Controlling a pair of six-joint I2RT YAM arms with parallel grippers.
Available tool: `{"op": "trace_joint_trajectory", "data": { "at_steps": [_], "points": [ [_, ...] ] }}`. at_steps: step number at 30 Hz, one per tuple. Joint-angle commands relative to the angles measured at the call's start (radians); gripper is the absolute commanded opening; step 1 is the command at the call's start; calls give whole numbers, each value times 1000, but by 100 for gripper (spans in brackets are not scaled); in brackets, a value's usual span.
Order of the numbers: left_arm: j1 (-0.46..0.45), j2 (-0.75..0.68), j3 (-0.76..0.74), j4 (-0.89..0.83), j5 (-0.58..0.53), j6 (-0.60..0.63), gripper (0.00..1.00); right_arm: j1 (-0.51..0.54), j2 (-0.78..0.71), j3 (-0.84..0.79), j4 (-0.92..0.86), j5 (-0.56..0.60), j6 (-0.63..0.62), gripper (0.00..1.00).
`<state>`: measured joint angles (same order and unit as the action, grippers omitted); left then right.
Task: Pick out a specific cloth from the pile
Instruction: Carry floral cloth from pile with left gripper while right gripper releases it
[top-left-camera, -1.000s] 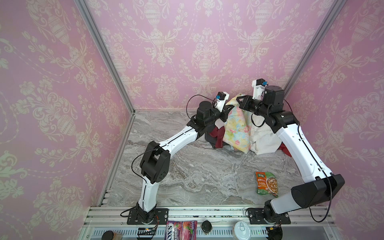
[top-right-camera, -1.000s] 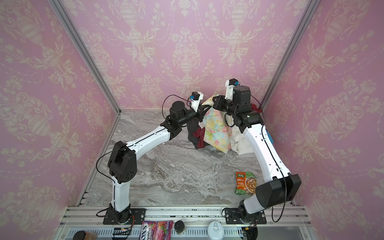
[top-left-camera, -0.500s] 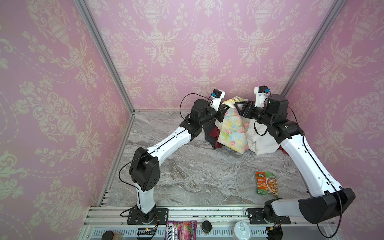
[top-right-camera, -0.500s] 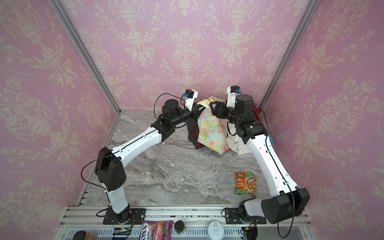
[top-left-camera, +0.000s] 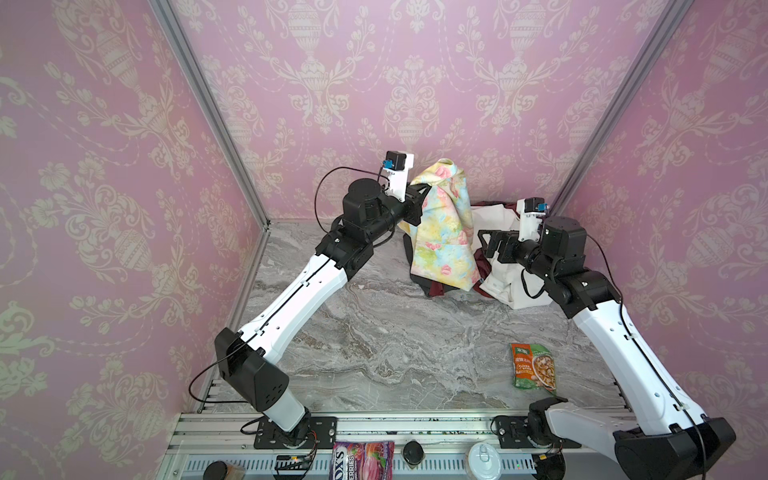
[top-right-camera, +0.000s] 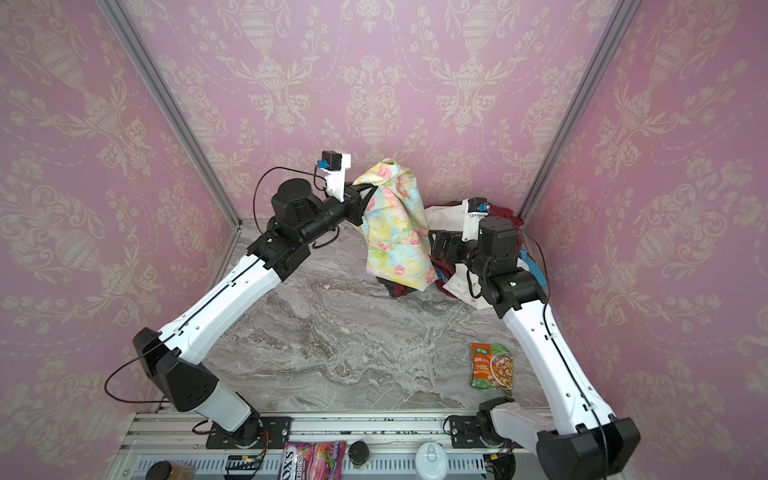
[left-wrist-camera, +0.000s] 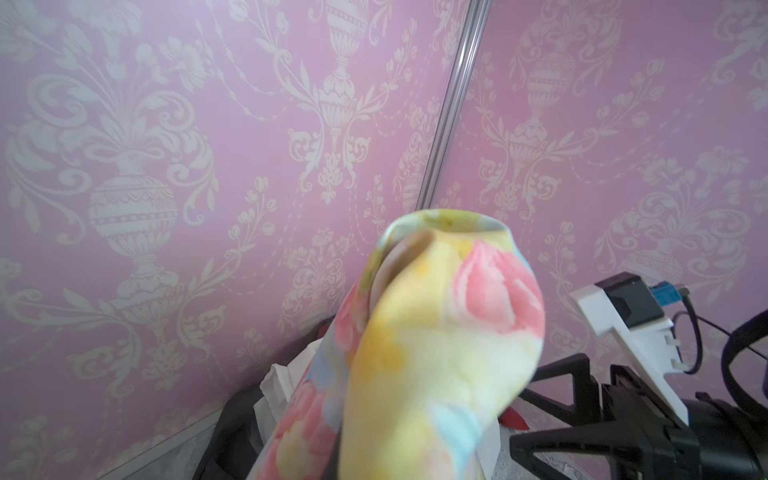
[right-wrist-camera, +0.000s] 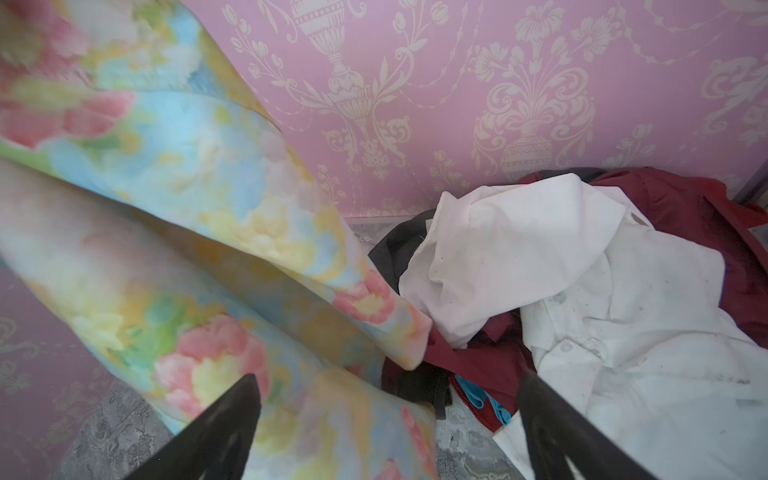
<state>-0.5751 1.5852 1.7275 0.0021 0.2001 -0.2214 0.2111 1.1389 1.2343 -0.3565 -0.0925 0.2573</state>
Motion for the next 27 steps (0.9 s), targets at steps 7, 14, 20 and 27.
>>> {"op": "trace_joint_trajectory", "data": {
  "at_steps": [7,14,20,27],
  "points": [
    [158,-178,47,-261,-148,105,0,-5,-58,-140,54,-25,-64,100],
    [342,-246,17,-411,-229,169,0,21,-34,-172,113,-91,-85,100],
    [472,-219,-40,-452,-397,206,0,85,-13,-189,162,-90,-71,100],
    [541,-137,-131,-376,-567,262,0,177,44,-202,216,-49,-44,100]
  ]
}}
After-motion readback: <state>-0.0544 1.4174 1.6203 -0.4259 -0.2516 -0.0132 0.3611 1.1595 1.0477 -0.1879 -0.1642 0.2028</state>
